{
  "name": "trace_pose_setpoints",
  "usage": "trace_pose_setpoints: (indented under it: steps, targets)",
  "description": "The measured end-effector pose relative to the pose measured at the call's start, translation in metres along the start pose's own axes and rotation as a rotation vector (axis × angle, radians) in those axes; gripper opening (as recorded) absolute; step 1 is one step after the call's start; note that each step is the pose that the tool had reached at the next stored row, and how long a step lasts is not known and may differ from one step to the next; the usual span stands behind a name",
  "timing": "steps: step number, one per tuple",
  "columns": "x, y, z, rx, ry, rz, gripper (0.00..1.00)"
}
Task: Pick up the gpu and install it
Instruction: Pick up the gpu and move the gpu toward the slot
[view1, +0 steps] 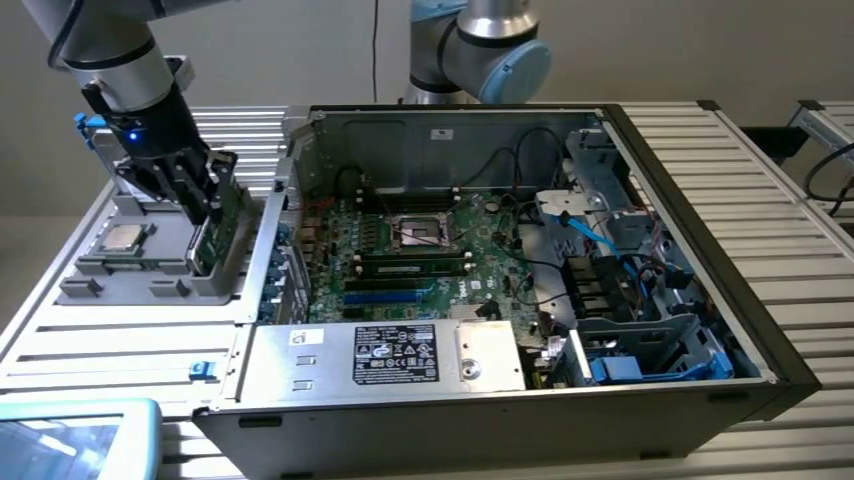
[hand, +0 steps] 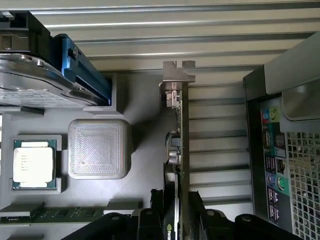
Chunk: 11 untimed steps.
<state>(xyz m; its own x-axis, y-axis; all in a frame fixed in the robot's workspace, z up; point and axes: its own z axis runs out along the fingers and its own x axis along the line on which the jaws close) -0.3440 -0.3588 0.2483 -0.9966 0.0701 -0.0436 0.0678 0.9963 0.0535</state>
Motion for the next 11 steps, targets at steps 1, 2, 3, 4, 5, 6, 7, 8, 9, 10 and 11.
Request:
trace_pose_setpoints:
  steps: [1, 2, 3, 4, 5, 6, 7, 8, 9, 10, 11]
  targets:
    - [0.0001, -0.0001, 0.0018, 0.0, 0.0, 0.0, 0.35]
    - [0.0002, -0.0002, 0.0036, 0.0001, 0.0, 0.0, 0.35]
    - [0.0003, -0.0002, 0.0048, 0.0, 0.0, 0.0, 0.35]
    - [0.0003, -0.0002, 0.0048, 0.0001, 0.0002, 0.0, 0.35]
    - [0.0003, -0.0002, 0.0048, 0.0001, 0.0002, 0.0, 0.35]
    - [0.0003, -0.0002, 0.0048, 0.0002, 0.0003, 0.0, 0.35]
    - [0.0003, -0.0002, 0.0048, 0.0002, 0.0002, 0.0, 0.35]
    - [0.0003, -0.0002, 0.0057, -0.0001, -0.0002, 0.0, 0.35]
    - [0.0003, -0.0003, 0.0067, -0.0002, -0.0004, 0.0, 0.35]
    - [0.0004, -0.0003, 0.0066, -0.0001, -0.0001, 0.0, 0.35]
    - [0.0004, -0.0003, 0.0066, -0.0001, -0.0001, 0.0, 0.35]
